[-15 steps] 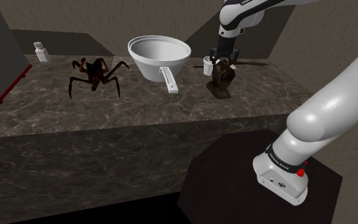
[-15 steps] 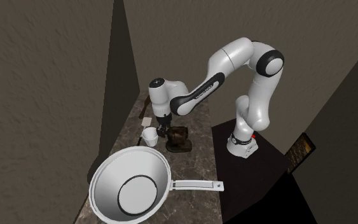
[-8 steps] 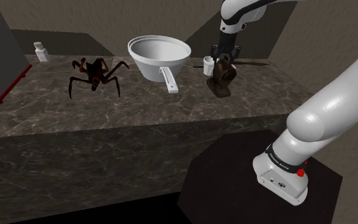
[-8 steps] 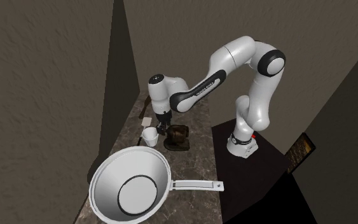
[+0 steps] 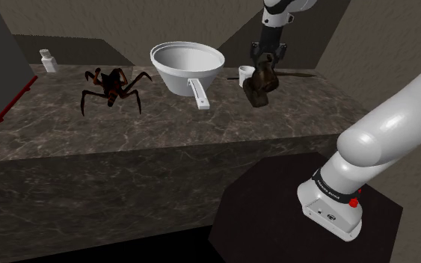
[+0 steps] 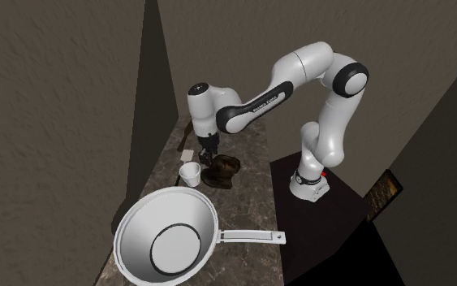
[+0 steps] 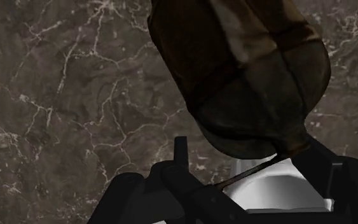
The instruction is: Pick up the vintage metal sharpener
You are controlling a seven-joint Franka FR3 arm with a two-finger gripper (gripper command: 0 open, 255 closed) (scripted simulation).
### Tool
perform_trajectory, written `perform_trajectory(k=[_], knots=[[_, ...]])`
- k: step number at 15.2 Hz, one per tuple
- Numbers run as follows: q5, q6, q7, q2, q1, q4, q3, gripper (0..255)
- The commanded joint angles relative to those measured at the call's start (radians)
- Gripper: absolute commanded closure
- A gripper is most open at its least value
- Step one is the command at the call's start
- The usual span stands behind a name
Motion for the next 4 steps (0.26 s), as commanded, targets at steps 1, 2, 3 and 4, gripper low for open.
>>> perform_trajectory(k=[1,2,3,4], knots=[[0.001,-0.028,-0.003,-0.007,-0.001,0.022,-0.001,255],[0.001,-0.041,-0.004,-0.01,0.0,0.033,-0.001,255],[0.001,-0.043,-0.004,-0.01,0.0,0.034,-0.001,255],[0.001,-0.043,-0.004,-0.01,0.0,0.034,-0.001,255]])
